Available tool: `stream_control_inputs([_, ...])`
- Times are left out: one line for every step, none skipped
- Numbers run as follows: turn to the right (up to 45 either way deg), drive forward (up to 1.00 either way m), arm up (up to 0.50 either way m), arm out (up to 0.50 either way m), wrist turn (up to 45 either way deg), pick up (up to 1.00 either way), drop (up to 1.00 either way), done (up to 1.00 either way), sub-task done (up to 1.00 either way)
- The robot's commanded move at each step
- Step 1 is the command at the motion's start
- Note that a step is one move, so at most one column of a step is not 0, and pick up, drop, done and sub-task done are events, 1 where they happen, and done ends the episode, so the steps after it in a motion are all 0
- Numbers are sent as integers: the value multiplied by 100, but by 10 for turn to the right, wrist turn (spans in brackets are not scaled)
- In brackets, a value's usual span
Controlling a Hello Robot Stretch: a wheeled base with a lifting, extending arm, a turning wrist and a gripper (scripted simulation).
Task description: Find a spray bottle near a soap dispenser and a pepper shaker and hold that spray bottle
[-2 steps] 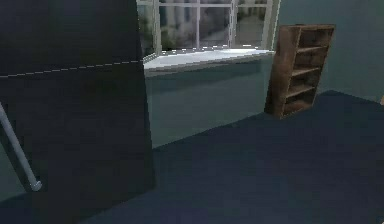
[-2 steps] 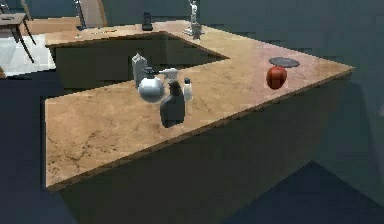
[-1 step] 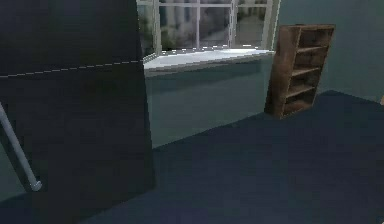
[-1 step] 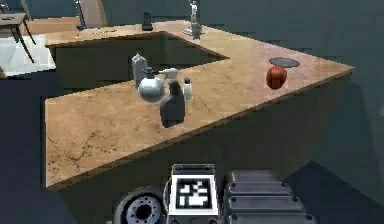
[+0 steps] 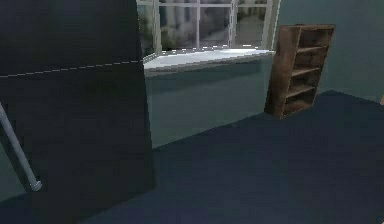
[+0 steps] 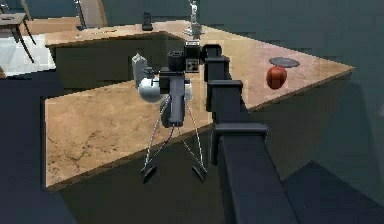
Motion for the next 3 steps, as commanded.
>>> stream_control_inputs([0,0,0,0,450,0,0,0,0])
stream_control_inputs([0,0,0,0,450,0,0,0,0])
stream_control_inputs([0,0,0,0,450,0,0,0,0])
